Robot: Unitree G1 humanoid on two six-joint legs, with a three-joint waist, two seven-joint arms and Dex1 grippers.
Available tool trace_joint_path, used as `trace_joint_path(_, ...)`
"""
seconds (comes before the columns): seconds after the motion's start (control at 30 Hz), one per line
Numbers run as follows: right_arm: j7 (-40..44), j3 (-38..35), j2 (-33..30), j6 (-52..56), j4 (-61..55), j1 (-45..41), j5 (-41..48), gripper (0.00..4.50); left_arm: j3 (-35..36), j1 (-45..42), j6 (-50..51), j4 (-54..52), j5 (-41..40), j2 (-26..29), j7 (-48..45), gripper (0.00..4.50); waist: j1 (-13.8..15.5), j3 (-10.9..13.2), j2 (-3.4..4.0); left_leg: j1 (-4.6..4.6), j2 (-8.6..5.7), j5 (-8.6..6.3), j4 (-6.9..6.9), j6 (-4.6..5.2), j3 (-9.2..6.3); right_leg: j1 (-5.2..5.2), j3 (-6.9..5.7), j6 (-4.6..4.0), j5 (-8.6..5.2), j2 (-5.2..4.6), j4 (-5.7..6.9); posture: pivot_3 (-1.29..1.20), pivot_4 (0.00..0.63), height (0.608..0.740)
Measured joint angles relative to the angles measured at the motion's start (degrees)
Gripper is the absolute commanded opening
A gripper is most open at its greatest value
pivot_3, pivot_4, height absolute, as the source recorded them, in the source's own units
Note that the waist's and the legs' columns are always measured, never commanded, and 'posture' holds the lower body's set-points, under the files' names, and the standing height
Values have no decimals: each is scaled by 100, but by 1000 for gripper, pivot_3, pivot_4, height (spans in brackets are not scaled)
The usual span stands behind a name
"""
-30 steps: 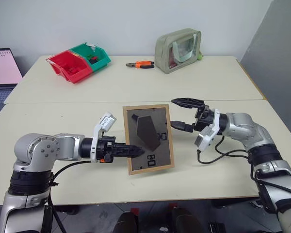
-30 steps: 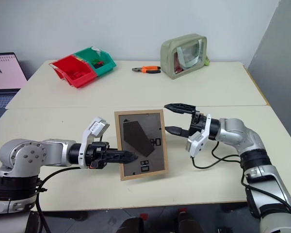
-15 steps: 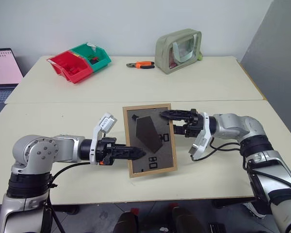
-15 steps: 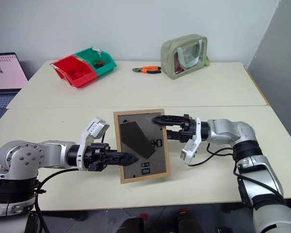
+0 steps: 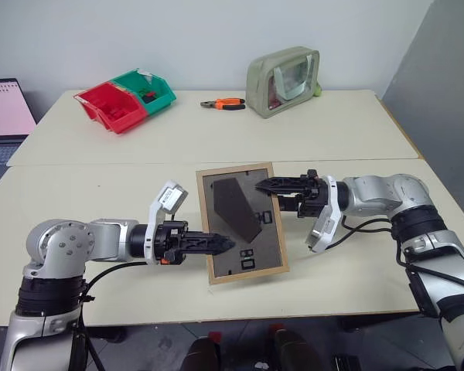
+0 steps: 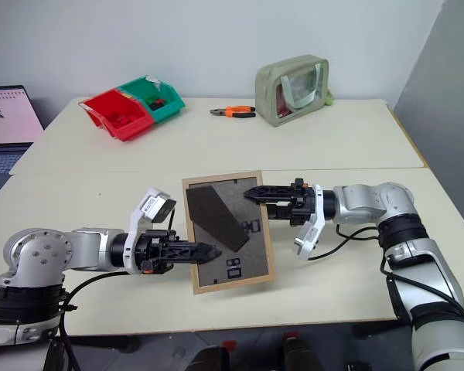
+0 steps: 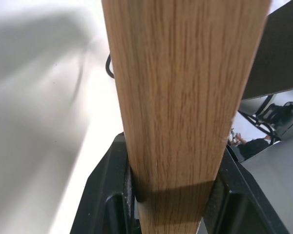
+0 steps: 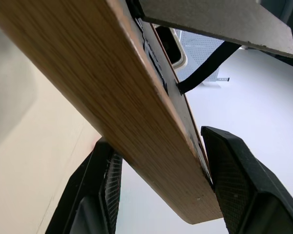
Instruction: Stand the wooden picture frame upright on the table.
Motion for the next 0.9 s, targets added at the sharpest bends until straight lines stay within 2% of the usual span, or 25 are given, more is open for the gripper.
trace_joint_path(0.1,-111,90,-80,-12,8,-15,1,1374,476,-273,340,513,-353,7,459,3081,-5,0,0,5,-4,0,5,1,0,0,2,-1,-1,0,11,0,150,740)
trace_joint_path(0.2,-220,158,-92,-29,10,-56,2,1365,707,-412,612,905,-816,5,978,3662,-13,0,0,10,0,0,5,0,1,0,5,-2,-2,-1,20,0,150,740)
trace_joint_path(0.33,-293,283,-80,14,93,-167,3,1365,745,-364,691,918,-1458,32,1541,4457,-20,0,-1,18,3,0,6,-1,6,0,10,-4,-3,-2,32,0,150,740)
trace_joint_path(0.5,-366,389,-51,128,368,-260,123,1365,936,-186,175,1002,-2286,293,2480,4500,-20,0,-2,27,4,1,8,-2,9,1,14,-7,-5,-1,46,0,150,740)
trace_joint_path(0.63,-235,464,-115,192,667,-286,593,1365,1597,-127,-538,1153,-2516,753,3074,4500,-21,-1,-2,32,4,-3,8,6,14,4,17,-10,-7,-1,47,0,150,740)
trace_joint_path(0.77,329,577,-135,461,1241,-280,1608,1364,2173,277,-1297,885,-1997,937,3244,4500,-21,-2,-5,34,8,-5,7,9,16,9,17,-11,-7,-3,45,0,150,740)
trace_joint_path(0.87,1585,585,202,1265,1689,-188,3238,1364,2249,619,-2129,89,-834,1071,3276,4500,-22,-4,-12,34,15,-4,7,8,13,15,17,-11,-6,-3,45,0,150,740)
trace_joint_path(0.9,1910,569,299,1501,1701,-151,3576,1364,2269,651,-2265,-83,-679,1073,3283,4500,-17,-4,-13,35,18,-4,7,8,12,15,17,-11,-7,-3,44,0,150,740)
